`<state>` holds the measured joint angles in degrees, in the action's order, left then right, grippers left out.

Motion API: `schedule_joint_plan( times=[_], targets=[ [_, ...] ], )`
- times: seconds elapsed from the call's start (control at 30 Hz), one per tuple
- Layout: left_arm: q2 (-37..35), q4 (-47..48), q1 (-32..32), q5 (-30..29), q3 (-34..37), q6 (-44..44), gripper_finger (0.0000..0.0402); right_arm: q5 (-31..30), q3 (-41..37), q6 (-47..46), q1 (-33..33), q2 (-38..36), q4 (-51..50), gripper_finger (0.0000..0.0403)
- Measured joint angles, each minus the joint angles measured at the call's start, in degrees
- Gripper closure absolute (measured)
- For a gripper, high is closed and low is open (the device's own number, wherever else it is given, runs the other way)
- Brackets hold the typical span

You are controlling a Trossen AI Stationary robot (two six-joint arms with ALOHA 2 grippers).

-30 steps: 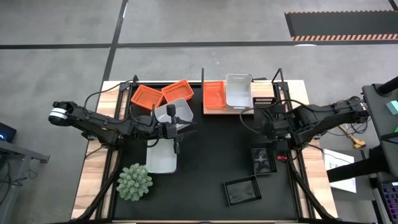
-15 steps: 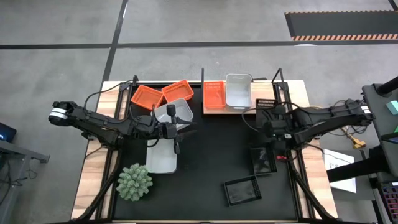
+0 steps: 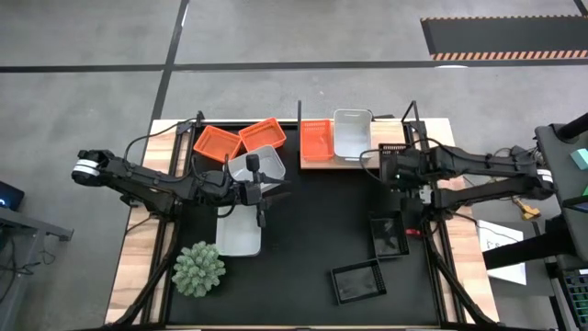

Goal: Stack baskets on shelf by color
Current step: Put the top black bin on the shelf

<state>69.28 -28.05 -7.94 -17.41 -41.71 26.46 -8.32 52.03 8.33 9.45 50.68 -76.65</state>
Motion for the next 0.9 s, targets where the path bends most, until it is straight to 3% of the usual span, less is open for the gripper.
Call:
schedule_joint_plan(
  times=[0.47,0.9],
  targets=[
    [0.0,0.0,0.0,0.0,0.0,0.0,0.0281,7.1,-1.5,14.5,17.1,0.5,6.1,0.0394],
    [0.0,0.0,0.0,0.0,0.0,0.0,0.0281,6.6,-3.4,24.3,25.9,5.7,10.9,0.0394]
  ],
)
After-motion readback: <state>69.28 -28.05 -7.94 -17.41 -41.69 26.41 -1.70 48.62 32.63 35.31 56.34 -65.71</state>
